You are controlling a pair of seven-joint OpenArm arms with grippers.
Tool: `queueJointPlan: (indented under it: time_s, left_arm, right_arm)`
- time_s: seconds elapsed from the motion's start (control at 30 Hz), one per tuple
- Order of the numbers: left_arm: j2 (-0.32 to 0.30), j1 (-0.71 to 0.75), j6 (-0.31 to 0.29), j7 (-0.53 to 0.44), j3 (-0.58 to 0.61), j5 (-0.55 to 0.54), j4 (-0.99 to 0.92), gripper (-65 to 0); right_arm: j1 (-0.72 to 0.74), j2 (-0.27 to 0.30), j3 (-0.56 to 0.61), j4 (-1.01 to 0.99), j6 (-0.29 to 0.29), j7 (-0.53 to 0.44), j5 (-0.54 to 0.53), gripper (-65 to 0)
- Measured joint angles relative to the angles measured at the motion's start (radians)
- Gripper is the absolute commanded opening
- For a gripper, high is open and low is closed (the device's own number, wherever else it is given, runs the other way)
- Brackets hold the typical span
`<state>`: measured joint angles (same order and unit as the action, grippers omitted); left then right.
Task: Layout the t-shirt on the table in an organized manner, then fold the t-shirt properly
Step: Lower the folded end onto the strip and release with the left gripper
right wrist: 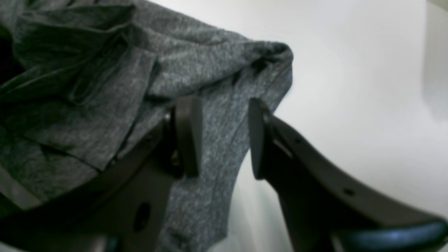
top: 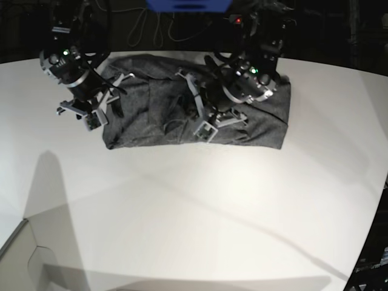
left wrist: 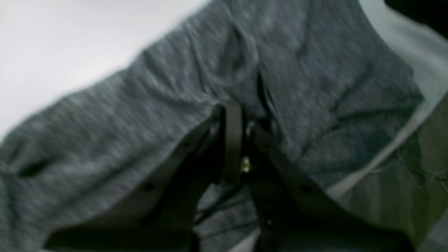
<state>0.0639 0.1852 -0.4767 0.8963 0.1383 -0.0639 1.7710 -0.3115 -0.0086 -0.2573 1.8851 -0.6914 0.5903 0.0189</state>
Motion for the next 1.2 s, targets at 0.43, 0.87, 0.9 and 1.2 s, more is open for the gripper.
queueJointPlan:
  time_s: [0.43,0.87,0.9,1.2]
  left_arm:
    - [0.026,-0.016,-0.006,0.004,0.096,0.0,0.011,-65.0]
    - [0.025,-0.075,-0.005,0.004,0.105,0.008,-0.06,-62.5]
    - [0.023,-0.068,-0.005,0.011,0.105,0.007,-0.068,-59.5]
    - [0.001,-0.043,-0.006,0.01,0.098,0.0,-0.036,-22.6]
  right_arm:
    - [-0.002,0.0,-0.003,0.0,0.0,0.027,0.0,-42.4]
    - [-0.002,-0.003,-0.003,0.0,0.0,0.027,0.0,-42.3]
    - [-0.002,-0.002,-0.003,0.0,0.0,0.027,0.0,-42.2]
    - [0.003,-0.013,-0.052,0.001,0.0,0.027,0.0,-30.5]
